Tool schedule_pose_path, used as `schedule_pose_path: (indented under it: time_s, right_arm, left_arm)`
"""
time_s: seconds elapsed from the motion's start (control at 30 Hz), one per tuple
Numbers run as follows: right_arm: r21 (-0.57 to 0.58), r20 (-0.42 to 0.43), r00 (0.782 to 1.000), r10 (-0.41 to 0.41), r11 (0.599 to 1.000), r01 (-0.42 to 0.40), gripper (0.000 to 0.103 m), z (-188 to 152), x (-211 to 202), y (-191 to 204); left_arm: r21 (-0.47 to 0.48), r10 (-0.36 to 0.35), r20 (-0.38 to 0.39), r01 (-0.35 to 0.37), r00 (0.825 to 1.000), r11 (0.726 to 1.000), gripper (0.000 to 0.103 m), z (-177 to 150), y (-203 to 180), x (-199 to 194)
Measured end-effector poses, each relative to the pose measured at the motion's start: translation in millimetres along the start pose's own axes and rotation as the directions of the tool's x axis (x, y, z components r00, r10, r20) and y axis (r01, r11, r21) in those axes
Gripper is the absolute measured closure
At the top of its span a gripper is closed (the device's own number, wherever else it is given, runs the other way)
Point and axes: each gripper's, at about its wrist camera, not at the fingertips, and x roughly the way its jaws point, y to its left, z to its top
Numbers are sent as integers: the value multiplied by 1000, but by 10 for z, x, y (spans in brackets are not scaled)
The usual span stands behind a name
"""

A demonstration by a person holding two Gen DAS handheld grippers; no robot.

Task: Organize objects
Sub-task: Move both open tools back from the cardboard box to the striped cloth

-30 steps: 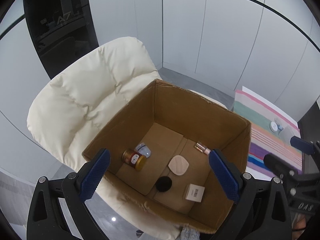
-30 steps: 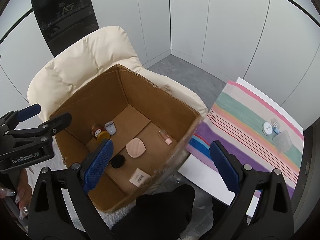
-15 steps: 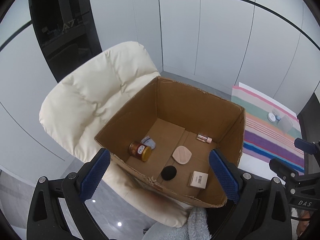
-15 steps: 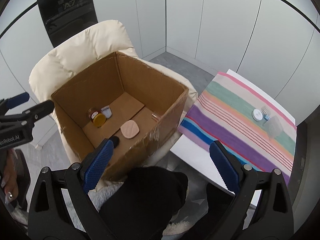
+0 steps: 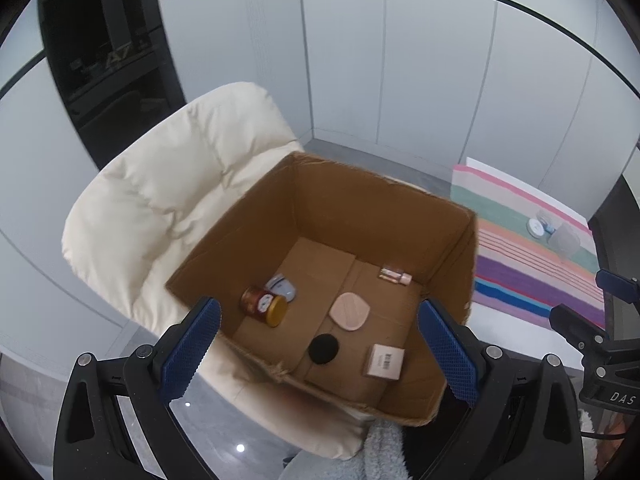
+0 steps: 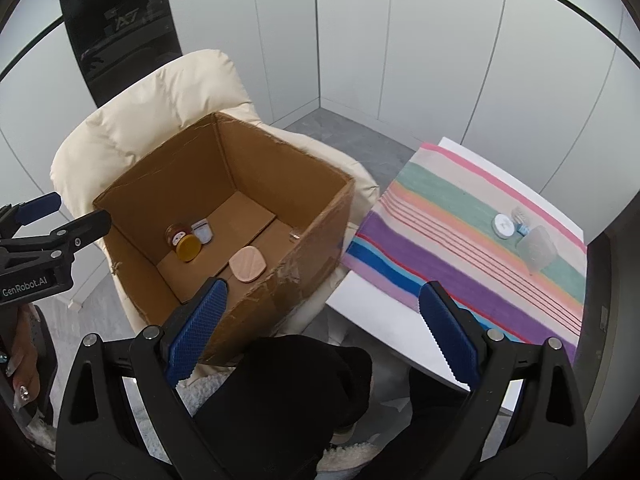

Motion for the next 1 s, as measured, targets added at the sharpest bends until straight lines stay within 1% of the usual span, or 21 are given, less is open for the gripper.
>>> schedule_pose_path:
  time_s: [0.13,0.27,0.37,0.47,0.5,0.73,0.9,1.0]
  right_arm:
    - [39,9,1000,-16,999,15,5,-15,-36,-179]
    - [86,14,999,-52,995,51,5,-45,-73,-415]
    - [125,13,997,-79,989,77,5,-99,-101,-627]
    - [164,6,993,-118,980,115,5,-174,-122,-869]
    - [181,0,991,-131,975,128,5,-197,-123,-958]
    - [303,-44,976,-215,928,218,5,-453,-206,-1620]
    - [381,-72,966,-250,888,258,5,-660,-296,-2023]
    - [414,-87,961,-263,868,275,5,-764,-350,-2208]
  left_arm:
    - [40,-22,11,21,1000,999,3,68,-221,52]
    - [92,-56,5,55,998,994,3,128,-529,141]
    - [142,-83,-4,83,997,986,3,154,-801,207]
    - [183,-133,-26,136,991,974,3,182,-1081,267]
    - [199,-152,-35,155,988,968,3,192,-1196,290]
    - [291,-214,-49,219,976,931,3,254,-1828,327]
    - [335,-257,-82,269,963,903,3,266,-2220,350]
    - [342,-267,-107,287,958,895,3,279,-2404,394]
